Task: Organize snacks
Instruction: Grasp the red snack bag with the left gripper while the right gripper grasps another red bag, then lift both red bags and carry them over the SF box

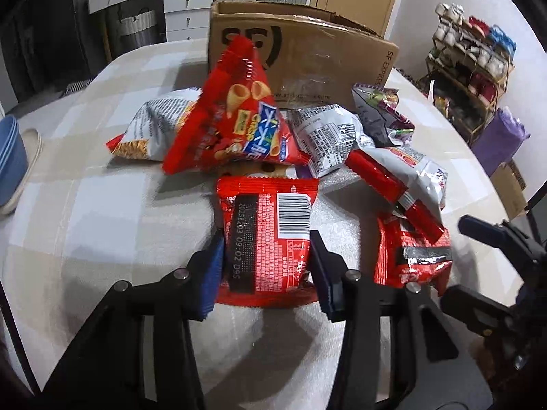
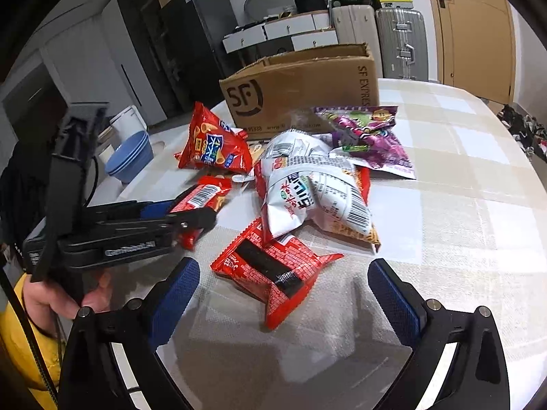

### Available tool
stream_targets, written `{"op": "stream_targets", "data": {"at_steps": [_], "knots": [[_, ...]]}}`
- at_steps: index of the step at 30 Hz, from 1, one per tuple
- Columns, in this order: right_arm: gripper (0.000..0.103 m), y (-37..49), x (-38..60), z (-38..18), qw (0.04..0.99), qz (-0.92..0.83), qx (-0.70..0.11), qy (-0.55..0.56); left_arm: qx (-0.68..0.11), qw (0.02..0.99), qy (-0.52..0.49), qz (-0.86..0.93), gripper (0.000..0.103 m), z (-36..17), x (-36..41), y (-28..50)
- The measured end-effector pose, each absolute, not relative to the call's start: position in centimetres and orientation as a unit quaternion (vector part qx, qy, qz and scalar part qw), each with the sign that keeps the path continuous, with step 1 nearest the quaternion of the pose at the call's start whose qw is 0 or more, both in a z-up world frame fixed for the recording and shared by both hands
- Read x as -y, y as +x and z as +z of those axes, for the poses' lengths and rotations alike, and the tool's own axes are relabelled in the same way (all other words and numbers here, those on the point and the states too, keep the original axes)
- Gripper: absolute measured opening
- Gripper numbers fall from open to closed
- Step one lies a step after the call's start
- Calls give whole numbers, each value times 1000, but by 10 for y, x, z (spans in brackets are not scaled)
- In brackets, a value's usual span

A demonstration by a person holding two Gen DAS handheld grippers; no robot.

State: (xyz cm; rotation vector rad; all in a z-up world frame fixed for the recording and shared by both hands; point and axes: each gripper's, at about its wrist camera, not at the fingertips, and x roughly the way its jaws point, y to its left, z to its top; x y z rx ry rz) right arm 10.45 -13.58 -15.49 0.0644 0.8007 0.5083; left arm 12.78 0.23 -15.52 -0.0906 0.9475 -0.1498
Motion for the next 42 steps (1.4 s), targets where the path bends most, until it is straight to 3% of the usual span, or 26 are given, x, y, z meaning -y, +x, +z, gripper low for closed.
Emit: {"op": "stream_targets", "data": {"at_steps": [12, 14, 16, 21, 25, 42], "knots": [[100, 129, 106, -165, 874, 229, -429, -3, -436, 893, -79, -77, 43, -140, -34, 93], [95, 131, 98, -166, 877, 217, -428, -17, -433, 894, -83, -79, 43, -138, -38, 87], [81, 132, 92, -166, 881, 206, -425, -33, -432, 894, -88, -79, 43, -137, -44, 82], [62, 128, 83, -166, 883, 203, -421, -50, -430, 894, -97, -76, 43, -133, -63, 65], [53, 120, 85, -166, 884, 213, -415, -34, -428, 895, -101, -74, 43, -129, -70, 57], [50, 70, 125, -124, 895, 252, -363, 61, -394, 912, -87, -76, 43, -90, -65, 17]]}}
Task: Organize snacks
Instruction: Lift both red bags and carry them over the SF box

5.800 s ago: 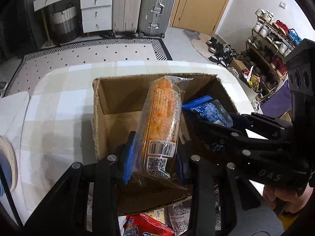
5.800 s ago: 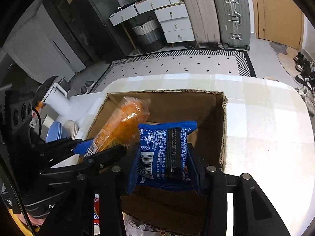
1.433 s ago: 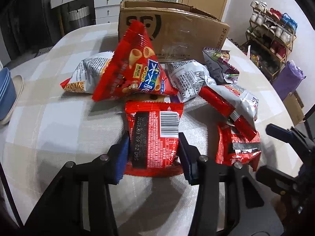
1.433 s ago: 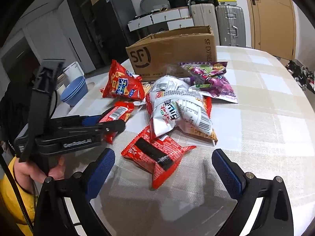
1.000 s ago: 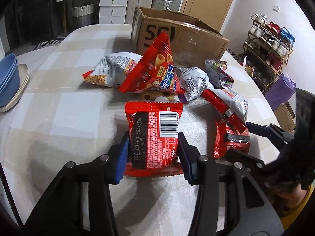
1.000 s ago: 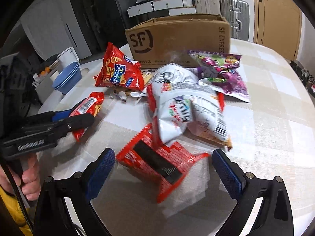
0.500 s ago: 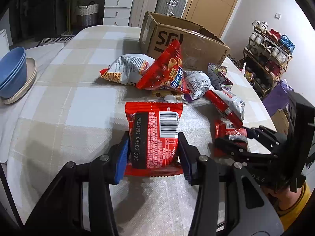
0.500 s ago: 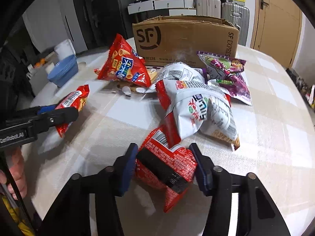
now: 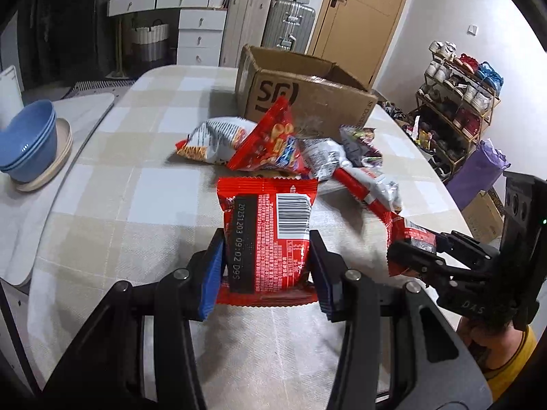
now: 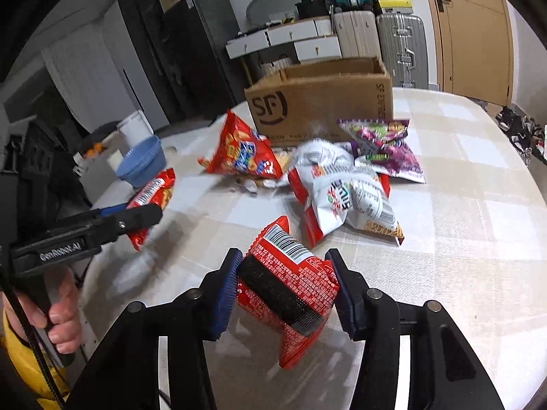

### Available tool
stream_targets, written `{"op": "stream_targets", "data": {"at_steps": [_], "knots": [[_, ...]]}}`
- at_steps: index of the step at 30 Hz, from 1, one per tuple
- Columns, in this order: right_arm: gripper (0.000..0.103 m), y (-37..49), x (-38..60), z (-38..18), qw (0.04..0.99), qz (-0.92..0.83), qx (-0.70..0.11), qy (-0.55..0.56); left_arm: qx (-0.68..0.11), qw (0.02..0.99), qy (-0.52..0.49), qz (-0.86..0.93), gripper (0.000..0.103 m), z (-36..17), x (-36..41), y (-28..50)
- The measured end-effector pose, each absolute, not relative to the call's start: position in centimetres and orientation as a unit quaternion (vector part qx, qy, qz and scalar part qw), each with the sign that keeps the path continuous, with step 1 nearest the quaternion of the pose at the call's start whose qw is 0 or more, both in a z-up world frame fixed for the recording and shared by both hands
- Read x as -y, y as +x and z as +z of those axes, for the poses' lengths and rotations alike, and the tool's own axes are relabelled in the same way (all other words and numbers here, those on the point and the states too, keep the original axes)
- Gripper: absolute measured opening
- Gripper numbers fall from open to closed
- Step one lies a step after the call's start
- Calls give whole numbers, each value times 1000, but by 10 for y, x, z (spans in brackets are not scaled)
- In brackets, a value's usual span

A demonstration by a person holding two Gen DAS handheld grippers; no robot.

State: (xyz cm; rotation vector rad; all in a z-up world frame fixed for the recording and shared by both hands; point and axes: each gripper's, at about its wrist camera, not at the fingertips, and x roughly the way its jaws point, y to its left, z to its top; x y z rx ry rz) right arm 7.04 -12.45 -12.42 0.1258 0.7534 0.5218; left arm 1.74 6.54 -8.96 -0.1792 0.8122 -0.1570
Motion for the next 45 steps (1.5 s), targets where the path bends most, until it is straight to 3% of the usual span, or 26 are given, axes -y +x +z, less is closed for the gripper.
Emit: {"op": "stream_targets", "data": {"at_steps": [13, 23, 34, 45], "knots": [[50, 52, 149, -62, 902, 289, -301, 114, -366, 922, -72, -101, 43, -44, -49, -3], [50, 77, 163, 11, 913, 304, -249, 109, -333, 932, -83, -119, 43, 11, -54, 27], [50, 152, 149, 77, 915, 320, -226, 93, -299, 945, -69, -114, 43, 82, -59, 93], [50, 246, 124, 90, 919, 303, -241, 73, -325, 940, -41, -95, 43, 110, -48, 200]]}}
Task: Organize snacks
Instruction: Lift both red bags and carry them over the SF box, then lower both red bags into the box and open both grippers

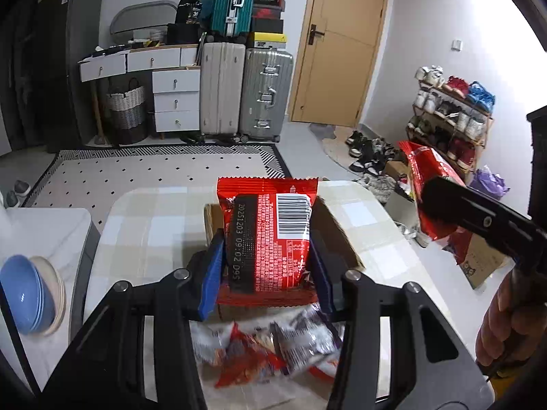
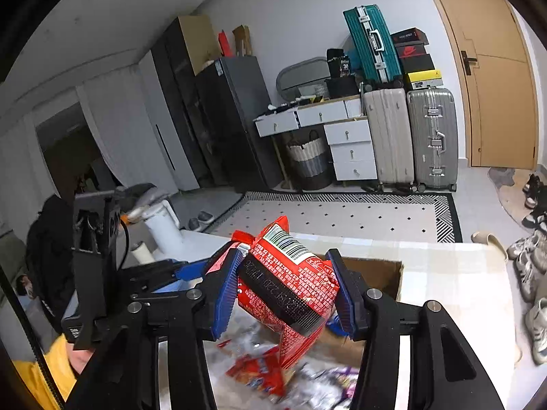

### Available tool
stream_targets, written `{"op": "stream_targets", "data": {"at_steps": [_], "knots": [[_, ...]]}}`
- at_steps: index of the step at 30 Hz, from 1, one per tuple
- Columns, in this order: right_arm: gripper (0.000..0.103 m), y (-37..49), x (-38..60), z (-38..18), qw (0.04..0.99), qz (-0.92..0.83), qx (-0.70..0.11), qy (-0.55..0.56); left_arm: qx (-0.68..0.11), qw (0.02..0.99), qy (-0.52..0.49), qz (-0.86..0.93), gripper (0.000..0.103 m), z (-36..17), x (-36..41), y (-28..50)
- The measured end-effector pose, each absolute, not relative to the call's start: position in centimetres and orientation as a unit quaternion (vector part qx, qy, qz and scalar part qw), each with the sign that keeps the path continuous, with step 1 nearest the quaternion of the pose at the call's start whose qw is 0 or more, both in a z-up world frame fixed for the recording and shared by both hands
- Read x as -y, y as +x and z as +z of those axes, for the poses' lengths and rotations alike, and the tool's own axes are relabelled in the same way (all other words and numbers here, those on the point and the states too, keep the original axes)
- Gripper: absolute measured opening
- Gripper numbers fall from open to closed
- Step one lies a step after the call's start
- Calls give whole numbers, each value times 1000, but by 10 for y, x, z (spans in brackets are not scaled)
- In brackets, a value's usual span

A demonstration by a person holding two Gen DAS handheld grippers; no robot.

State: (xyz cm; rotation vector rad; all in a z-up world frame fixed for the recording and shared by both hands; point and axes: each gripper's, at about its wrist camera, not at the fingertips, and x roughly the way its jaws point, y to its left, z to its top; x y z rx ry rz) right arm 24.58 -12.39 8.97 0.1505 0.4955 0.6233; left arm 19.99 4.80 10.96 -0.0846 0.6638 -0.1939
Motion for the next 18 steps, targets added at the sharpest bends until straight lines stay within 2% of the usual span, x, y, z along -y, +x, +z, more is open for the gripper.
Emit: {"op": "stream_targets", "data": {"at_steps": [18], "knots": [[50, 364, 125, 19, 901, 277, -323, 86, -381, 921, -19, -80, 43, 54, -13, 340]]}}
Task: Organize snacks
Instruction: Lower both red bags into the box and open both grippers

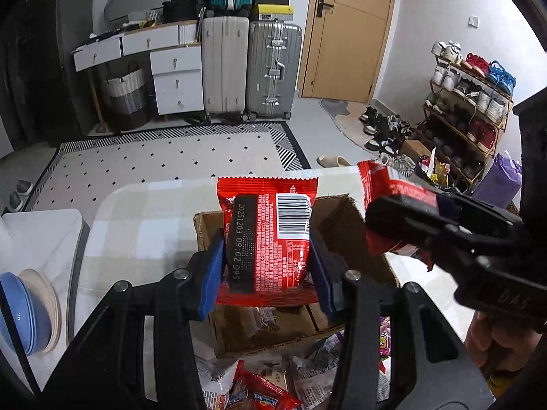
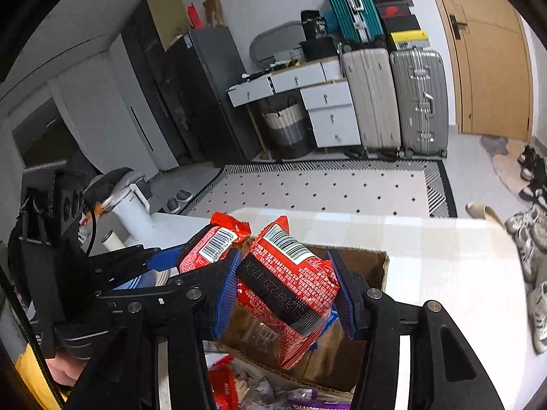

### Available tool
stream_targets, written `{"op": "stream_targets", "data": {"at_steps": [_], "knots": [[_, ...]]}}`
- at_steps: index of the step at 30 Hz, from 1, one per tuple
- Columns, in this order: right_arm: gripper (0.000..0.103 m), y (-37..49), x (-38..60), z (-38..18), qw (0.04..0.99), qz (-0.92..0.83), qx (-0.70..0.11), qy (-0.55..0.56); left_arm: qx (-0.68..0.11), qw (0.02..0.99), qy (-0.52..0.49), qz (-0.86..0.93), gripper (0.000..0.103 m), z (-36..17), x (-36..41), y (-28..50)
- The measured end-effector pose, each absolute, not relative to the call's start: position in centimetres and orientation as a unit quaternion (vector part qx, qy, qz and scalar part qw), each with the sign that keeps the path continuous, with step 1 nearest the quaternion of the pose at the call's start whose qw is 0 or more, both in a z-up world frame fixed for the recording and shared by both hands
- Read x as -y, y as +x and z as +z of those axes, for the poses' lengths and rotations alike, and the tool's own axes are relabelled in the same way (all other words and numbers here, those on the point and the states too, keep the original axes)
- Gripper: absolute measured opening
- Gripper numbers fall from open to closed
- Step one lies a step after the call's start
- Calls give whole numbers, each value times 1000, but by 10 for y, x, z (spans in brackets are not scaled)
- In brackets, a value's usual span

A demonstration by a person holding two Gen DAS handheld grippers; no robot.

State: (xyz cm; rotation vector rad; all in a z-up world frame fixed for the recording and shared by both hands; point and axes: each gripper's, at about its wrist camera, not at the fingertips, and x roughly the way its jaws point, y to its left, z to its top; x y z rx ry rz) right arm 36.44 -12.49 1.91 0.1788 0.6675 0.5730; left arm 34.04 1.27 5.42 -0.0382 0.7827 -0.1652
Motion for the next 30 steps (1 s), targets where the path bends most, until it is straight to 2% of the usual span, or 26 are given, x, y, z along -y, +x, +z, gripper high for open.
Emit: {"op": "stream_targets", "data": {"at_steps": [17, 30], "knots": [[51, 388, 121, -43, 883, 263, -380, 86, -463, 881, -33, -90, 43, -31, -9, 413], [51, 396, 114, -65, 874, 256, -403, 86, -485, 870, -45, -75, 43, -71, -19, 429]]}}
